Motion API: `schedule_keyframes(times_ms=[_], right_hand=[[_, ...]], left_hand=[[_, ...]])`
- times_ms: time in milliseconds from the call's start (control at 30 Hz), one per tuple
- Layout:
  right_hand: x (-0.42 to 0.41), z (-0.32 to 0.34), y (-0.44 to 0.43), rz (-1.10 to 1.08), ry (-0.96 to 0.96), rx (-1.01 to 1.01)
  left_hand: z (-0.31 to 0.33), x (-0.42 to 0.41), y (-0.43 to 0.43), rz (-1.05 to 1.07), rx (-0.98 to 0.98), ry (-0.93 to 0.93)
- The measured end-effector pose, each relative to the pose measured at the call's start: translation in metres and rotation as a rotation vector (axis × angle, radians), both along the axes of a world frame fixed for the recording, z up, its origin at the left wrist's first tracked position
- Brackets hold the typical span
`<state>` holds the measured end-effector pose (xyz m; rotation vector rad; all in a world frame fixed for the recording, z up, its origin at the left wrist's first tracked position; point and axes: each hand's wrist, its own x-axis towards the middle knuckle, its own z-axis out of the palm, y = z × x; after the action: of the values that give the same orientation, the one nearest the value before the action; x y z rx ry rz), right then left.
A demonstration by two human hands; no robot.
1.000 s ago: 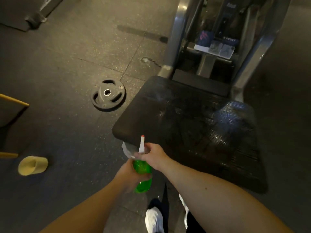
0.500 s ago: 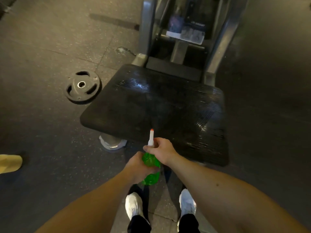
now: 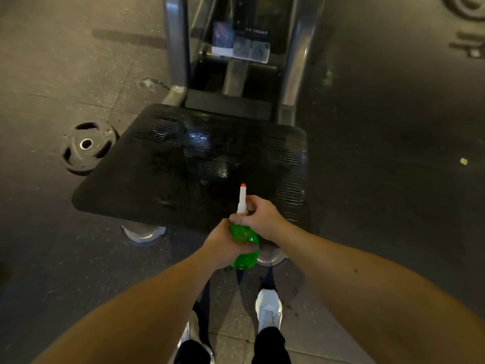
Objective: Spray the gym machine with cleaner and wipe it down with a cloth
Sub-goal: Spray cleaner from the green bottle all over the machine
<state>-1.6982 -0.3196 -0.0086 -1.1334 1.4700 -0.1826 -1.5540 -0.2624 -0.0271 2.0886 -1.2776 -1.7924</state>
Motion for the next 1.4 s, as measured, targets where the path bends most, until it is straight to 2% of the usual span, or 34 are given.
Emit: schedule_keyframes(times_ms=[200,467,600,700,967,1233,1400], right_hand=[[-0.028,-0.007,0.018,0.008,-0.015,-0.041],[-0.045,-0.023,0.052,0.015,0.001,0.010],[-0.044,-0.024,0.071,-0.006,0.061,-0.007],[-0.045,-0.049,0.081,-0.030,0.105,-0.035],[-0.043,-0.045,0.089,0.026,0.146,0.034],[-0.029,-0.048,0.090,0.073,0.200,0.013],[-0.017,-0.052,0.093,0.077,0.162,0.006]], left_hand=[[-0.004,-0.022,0.011,-0.022,-0.011,0.024],[-0.011,-0.035,0.037,-0.135,0.007,-0.026],[-0.016,-0.040,0.051,-0.130,0.007,-0.040],[-0.021,-0.042,0.059,-0.130,0.014,-0.040],[-0.033,-0.035,0.069,-0.177,0.050,-0.057],[-0.040,-0.024,0.076,-0.099,0.091,-0.043],[-0.043,-0.015,0.081,-0.078,0.065,-0.050]])
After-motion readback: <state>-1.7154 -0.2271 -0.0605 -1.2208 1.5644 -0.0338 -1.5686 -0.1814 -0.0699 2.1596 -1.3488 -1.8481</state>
